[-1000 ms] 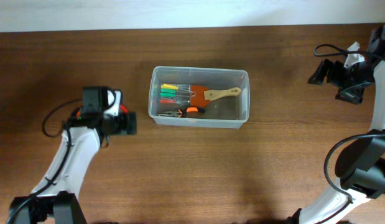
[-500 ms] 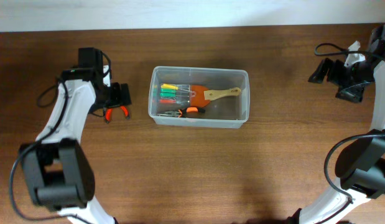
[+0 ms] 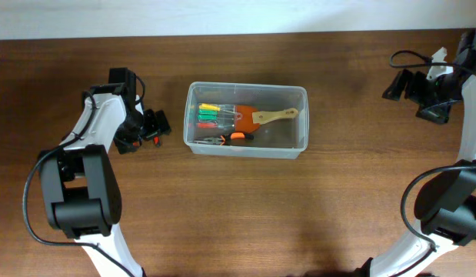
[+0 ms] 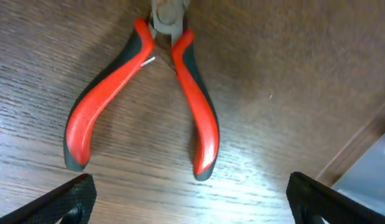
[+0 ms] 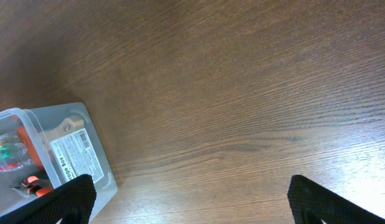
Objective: Pack container
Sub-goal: 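Grasp the red-handled small pliers with the left gripper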
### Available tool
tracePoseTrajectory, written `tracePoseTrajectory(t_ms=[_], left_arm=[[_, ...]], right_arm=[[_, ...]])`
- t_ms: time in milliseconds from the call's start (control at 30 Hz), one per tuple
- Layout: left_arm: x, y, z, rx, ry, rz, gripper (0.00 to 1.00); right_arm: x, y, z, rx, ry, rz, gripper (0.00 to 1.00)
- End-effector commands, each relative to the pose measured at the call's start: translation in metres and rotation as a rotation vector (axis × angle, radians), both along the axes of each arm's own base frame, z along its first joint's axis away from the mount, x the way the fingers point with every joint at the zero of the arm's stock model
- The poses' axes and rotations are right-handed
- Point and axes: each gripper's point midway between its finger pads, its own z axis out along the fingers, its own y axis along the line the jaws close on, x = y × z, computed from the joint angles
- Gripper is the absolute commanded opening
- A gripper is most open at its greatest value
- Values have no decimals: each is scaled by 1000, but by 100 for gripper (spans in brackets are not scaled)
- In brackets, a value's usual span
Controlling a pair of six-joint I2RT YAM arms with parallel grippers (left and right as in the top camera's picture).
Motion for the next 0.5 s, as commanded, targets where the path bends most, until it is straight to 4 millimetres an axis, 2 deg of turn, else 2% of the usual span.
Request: tracePoseTrajectory(t_ms=[0,33,100,467], left_arm=[[14,1,3,-20,-35,84,92],[16,2,2,-20,-42,86,83],[17,4,-2,-20,-39,89,78],[9,4,-45,-22,52,94,77]], right_arm=[[1,2,0,4,-4,5,98],[1,2,0,4,-4,5,98],[1,2,0,4,-4,5,98],[1,2,0,4,-4,5,98]])
